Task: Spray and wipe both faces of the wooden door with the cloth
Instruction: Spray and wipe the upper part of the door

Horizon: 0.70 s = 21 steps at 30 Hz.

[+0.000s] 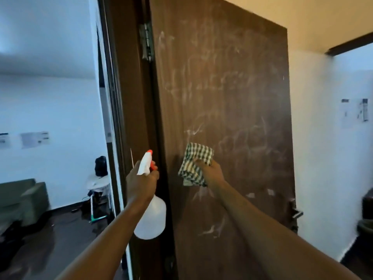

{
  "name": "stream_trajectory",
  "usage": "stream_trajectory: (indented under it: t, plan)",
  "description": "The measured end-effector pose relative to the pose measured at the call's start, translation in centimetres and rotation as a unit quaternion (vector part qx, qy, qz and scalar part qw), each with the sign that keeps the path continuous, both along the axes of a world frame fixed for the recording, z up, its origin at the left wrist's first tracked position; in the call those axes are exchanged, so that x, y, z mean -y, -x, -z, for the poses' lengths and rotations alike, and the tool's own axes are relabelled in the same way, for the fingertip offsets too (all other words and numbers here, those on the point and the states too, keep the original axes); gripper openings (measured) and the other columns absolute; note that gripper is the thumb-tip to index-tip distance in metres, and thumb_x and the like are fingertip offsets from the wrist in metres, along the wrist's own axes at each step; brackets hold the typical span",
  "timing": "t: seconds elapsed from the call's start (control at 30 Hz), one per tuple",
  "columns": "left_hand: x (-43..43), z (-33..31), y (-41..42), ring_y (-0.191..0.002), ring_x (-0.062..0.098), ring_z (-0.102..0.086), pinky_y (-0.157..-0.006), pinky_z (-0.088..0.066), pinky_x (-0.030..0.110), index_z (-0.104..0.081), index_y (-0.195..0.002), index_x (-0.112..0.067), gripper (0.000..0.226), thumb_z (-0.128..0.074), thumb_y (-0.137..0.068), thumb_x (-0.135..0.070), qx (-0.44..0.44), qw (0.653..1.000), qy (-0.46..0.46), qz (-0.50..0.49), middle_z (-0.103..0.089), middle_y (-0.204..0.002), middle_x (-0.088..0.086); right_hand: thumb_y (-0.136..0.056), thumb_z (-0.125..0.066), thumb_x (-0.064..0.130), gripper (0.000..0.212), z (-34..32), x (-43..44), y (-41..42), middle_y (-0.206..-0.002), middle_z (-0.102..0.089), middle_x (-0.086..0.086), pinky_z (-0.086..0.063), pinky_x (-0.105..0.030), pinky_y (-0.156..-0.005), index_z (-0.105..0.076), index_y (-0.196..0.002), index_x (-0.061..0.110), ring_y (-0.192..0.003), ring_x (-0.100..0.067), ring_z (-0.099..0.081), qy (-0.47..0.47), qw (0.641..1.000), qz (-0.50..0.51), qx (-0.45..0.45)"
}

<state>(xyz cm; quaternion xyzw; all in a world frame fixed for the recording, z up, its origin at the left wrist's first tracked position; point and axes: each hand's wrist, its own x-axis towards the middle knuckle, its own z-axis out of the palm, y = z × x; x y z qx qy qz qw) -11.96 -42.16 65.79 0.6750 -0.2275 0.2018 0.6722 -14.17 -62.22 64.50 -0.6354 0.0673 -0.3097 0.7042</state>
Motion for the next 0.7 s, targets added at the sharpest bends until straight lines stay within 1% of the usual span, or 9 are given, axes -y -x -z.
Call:
stream_trajectory:
  t: [0.03,0.1,0.13,0.2,0.3,0.47,0.53,0.63,0.7]
  plan:
    - [0.9,-0.7,-0.2,-0.073,0.008,-0.059,-0.06,-0.044,0.017,-0.056,-0.084,-0.043,0.039,-0.059,-0.085,-0.004,0.012,1.0,-0.007,0.005,-0.064,-0.086,-0.002,-0.091,-0.069,0.027,0.028,-0.9,1.1,0.2,-0.117,-0.068,-0.008,-0.052,-0.046,-0.098,-0.061,-0.115,0.016,-0.106,-0.025,-0.065,0.008,0.999,0.029,0.013]
    - [2.6,-2.5,-0.9,-0.074,0.005,-0.056,-0.058,-0.039,0.013,-0.059,-0.106,-0.034,0.031,-0.057,-0.088,-0.009,0.037,0.999,-0.02,-0.001,-0.063,-0.095,-0.002,-0.089,-0.07,0.028,0.035,-2.9,3.0,0.4,-0.118,-0.068,-0.009,-0.053,-0.047,-0.096,-0.062,-0.12,0.014,-0.106,-0.025,-0.065,0.024,0.994,0.098,0.032]
    - [3.4,-3.5,-1.3,-0.075,0.005,-0.055,-0.058,-0.038,0.012,-0.057,-0.118,-0.026,0.033,-0.058,-0.089,-0.012,0.043,0.999,-0.023,-0.009,-0.063,-0.101,0.0,-0.089,-0.07,0.03,0.038,-3.7,4.0,0.3,-0.117,-0.068,-0.008,-0.053,-0.046,-0.096,-0.062,-0.123,0.013,-0.104,-0.025,-0.065,0.033,0.991,0.126,0.036]
    - [4.8,-5.7,-1.8,-0.08,0.009,-0.055,-0.062,-0.041,0.014,-0.053,-0.127,-0.016,0.038,-0.059,-0.089,-0.015,0.042,0.999,-0.012,-0.014,-0.062,-0.113,0.006,-0.091,-0.068,0.029,0.038,-5.7,5.6,0.4,-0.114,-0.067,-0.005,-0.053,-0.045,-0.096,-0.061,-0.124,0.012,-0.102,-0.023,-0.064,0.039,0.983,0.171,0.055]
    - [6.5,-10.0,-2.3,-0.084,0.014,-0.056,-0.064,-0.046,0.021,-0.054,-0.125,-0.013,0.037,-0.06,-0.09,-0.021,0.059,0.998,-0.003,-0.025,-0.061,-0.115,0.008,-0.093,-0.065,0.03,0.044,-9.2,7.8,0.0,-0.122,-0.064,-0.009,-0.052,-0.048,-0.097,-0.057,-0.132,0.011,-0.108,-0.028,-0.063,0.036,0.971,0.214,0.1]
    - [7.6,-18.5,-2.2,-0.073,0.014,-0.062,-0.05,-0.042,0.021,-0.06,-0.116,-0.01,0.031,-0.056,-0.09,-0.027,0.137,0.989,-0.005,-0.058,-0.066,-0.097,0.009,-0.095,-0.061,0.026,0.052,-15.6,10.0,-0.8,-0.136,-0.056,-0.011,-0.049,-0.045,-0.1,-0.045,-0.142,0.009,-0.115,-0.028,-0.058,0.06,0.956,0.229,0.175]
    - [7.8,-21.8,-1.6,-0.068,0.012,-0.062,-0.047,-0.042,0.021,-0.061,-0.112,-0.007,0.029,-0.056,-0.09,-0.025,0.142,0.987,0.005,-0.079,-0.066,-0.09,0.008,-0.096,-0.061,0.024,0.053,-18.4,10.9,-1.0,-0.138,-0.055,-0.01,-0.048,-0.039,-0.097,-0.044,-0.143,0.008,-0.115,-0.025,-0.057,0.084,0.948,0.233,0.198]
    - [9.0,-25.8,-0.5,-0.072,0.016,-0.063,-0.058,-0.054,0.03,-0.059,-0.105,-0.006,0.025,-0.055,-0.086,-0.022,0.162,0.98,0.011,-0.111,-0.064,-0.084,0.007,-0.095,-0.062,0.023,0.051,-22.6,12.9,-1.3,-0.136,-0.057,-0.011,-0.048,-0.039,-0.097,-0.047,-0.141,0.008,-0.116,-0.026,-0.058,0.126,0.933,0.249,0.226]
    - [9.8,-28.0,0.0,-0.074,0.017,-0.064,-0.065,-0.056,0.032,-0.059,-0.101,-0.007,0.025,-0.055,-0.085,-0.026,0.182,0.972,0.01,-0.146,-0.063,-0.084,0.006,-0.096,-0.061,0.022,0.05,-25.2,14.3,-1.5,-0.138,-0.056,-0.012,-0.047,-0.039,-0.099,-0.047,-0.141,0.008,-0.121,-0.029,-0.057,0.168,0.921,0.257,0.239]
